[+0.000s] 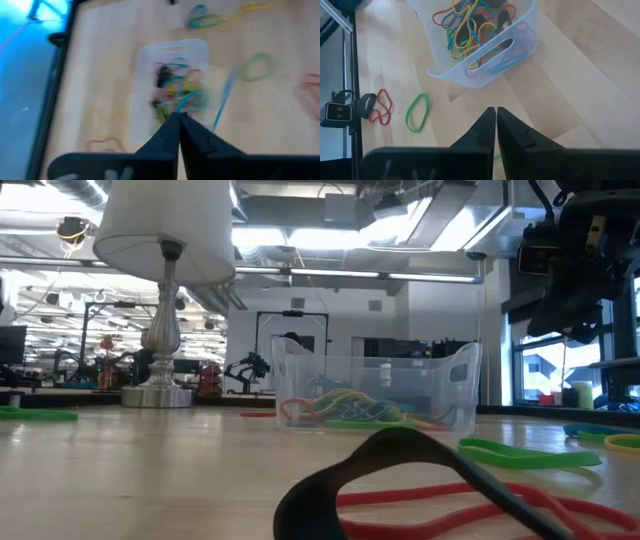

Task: Pick and place rubber bands into bin
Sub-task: Put the blue rubber band into the transparent bin

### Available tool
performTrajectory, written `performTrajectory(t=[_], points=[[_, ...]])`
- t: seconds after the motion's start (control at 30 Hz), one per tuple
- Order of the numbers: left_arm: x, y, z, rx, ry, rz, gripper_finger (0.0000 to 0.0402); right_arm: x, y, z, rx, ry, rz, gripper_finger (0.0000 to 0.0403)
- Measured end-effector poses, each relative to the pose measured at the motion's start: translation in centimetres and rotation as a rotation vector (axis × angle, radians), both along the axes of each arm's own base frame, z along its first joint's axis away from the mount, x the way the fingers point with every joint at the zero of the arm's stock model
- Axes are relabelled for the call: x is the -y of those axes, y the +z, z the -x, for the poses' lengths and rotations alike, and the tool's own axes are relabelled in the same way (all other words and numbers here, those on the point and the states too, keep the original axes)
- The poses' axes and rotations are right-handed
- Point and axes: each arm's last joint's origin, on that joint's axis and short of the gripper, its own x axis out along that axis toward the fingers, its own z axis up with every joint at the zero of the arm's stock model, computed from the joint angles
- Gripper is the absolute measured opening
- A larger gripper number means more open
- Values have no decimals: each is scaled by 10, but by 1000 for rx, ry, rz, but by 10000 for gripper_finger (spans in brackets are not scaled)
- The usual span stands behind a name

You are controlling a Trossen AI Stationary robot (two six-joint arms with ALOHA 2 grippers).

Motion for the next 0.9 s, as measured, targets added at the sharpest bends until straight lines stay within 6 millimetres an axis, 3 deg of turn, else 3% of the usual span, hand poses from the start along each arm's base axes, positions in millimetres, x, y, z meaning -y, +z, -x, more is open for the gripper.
performTrajectory(t=[0.23, 0.43, 0.7, 0.9], points=[[-44, -10, -39, 45, -35, -14, 2, 0, 0, 0, -4, 2, 4, 21], [-71, -44, -81, 72, -32, 8, 2, 0, 0, 0, -4, 13, 17, 21], [-82, -103, -117, 5, -41, 72, 2, 0, 0, 0, -4, 12, 17, 21], [-78, -132, -126, -53, -49, 168, 14, 0, 0, 0, -4, 11, 15, 21]])
